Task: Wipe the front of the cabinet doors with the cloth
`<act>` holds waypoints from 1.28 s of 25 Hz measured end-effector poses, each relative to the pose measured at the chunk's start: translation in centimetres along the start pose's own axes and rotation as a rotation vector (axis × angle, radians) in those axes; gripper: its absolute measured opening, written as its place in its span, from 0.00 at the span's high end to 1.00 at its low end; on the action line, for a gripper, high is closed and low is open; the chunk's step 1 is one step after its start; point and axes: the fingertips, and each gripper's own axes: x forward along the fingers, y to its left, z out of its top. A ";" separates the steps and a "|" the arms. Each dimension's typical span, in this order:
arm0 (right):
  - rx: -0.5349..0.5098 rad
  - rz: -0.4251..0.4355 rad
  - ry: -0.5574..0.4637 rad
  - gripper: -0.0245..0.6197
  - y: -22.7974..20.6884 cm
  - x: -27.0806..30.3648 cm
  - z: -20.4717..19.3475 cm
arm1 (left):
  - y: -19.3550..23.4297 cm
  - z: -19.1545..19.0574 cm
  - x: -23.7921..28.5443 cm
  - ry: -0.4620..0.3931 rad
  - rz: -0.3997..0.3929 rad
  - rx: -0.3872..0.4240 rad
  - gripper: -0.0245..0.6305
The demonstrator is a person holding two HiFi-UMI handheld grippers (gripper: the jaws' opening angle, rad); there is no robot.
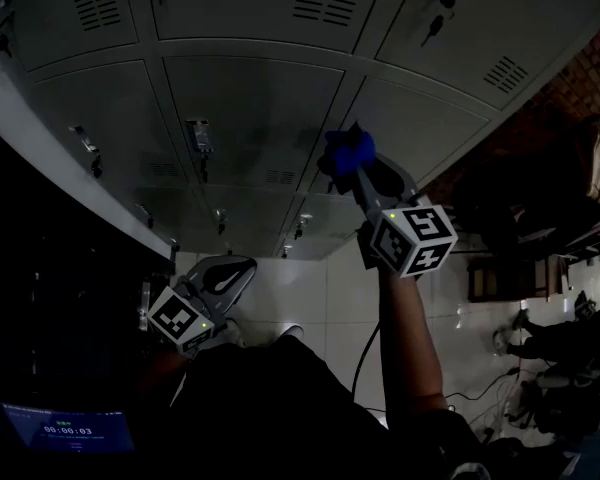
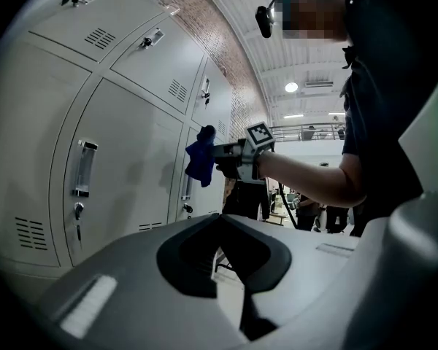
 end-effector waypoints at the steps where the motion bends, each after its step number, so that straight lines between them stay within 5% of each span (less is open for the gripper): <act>1: -0.007 -0.009 -0.010 0.85 -0.5 0.4 0.9 | 0.1 0.1 0.1 -0.001 0.002 0.000 0.96; 9: -0.068 -0.047 -0.091 0.85 -3.1 2.8 6.1 | 1.2 -0.2 0.5 -0.001 0.035 0.010 0.96; 19: -0.051 -0.021 -0.095 0.85 -5.1 2.9 6.6 | 1.3 0.5 2.8 0.006 0.025 0.004 0.96; 32: -0.058 -0.120 -0.086 0.85 -11.8 -1.4 6.1 | -0.6 0.5 7.4 0.011 -0.034 0.003 0.96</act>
